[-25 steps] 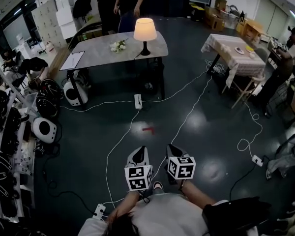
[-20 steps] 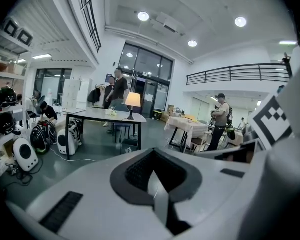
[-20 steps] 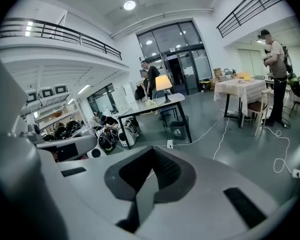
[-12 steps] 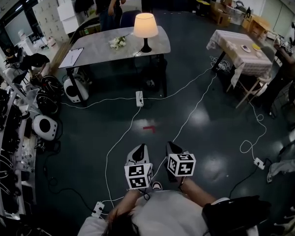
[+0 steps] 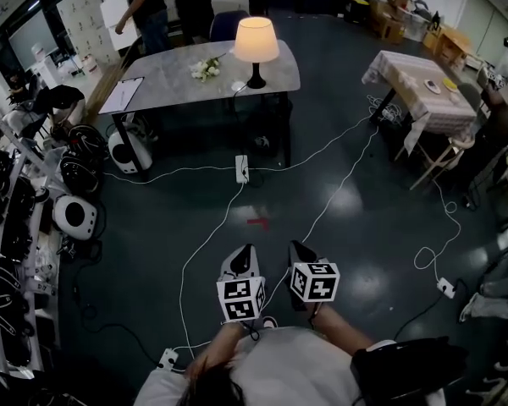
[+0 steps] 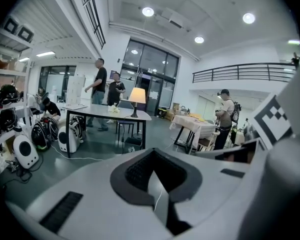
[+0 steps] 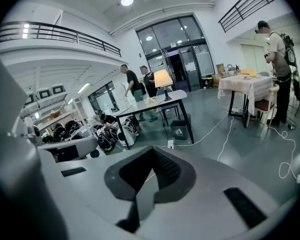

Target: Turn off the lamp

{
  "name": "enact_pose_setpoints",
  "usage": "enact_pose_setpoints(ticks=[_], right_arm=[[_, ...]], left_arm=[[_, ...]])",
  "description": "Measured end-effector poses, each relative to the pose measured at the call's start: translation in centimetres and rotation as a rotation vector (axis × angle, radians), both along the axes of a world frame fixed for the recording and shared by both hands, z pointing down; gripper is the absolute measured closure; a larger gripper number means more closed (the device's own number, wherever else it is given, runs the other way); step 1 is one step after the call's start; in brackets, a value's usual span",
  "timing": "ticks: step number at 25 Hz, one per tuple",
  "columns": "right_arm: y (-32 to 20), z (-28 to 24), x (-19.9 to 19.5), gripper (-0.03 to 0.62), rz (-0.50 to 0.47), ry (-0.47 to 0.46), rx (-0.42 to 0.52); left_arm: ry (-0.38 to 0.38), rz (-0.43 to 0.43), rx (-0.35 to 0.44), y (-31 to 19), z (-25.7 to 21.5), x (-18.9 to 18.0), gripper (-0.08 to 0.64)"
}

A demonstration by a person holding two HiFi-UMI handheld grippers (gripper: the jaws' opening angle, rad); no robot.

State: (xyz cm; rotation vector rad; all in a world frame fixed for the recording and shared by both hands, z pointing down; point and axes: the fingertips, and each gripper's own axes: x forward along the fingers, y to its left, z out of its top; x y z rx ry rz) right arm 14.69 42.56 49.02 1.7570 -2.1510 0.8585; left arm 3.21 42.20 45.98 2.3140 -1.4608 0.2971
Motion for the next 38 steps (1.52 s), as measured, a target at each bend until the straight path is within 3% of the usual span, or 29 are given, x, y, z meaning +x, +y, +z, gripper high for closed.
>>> enact_pose_setpoints(ticks=[10,29,38], right_arm=[[-8.5,-0.4,0.2,0.593,0.019,0.014,0.006],[-26.6,-0.5,-5.3,0.594,0.006,0.009,-0.002],[-31.8,0.3,-5.9,0.594,0.046,0.011,-0.034]], left_arm=[[0.030,0.008,0.010,-9.0,-0.2,0.1,0.554],[0.077,-0.005,0.029,-27.8,-1.5,-5.6,0.554],[0.078,-0.010,0.001,-34.5,-0.3,-8.2,0.554]])
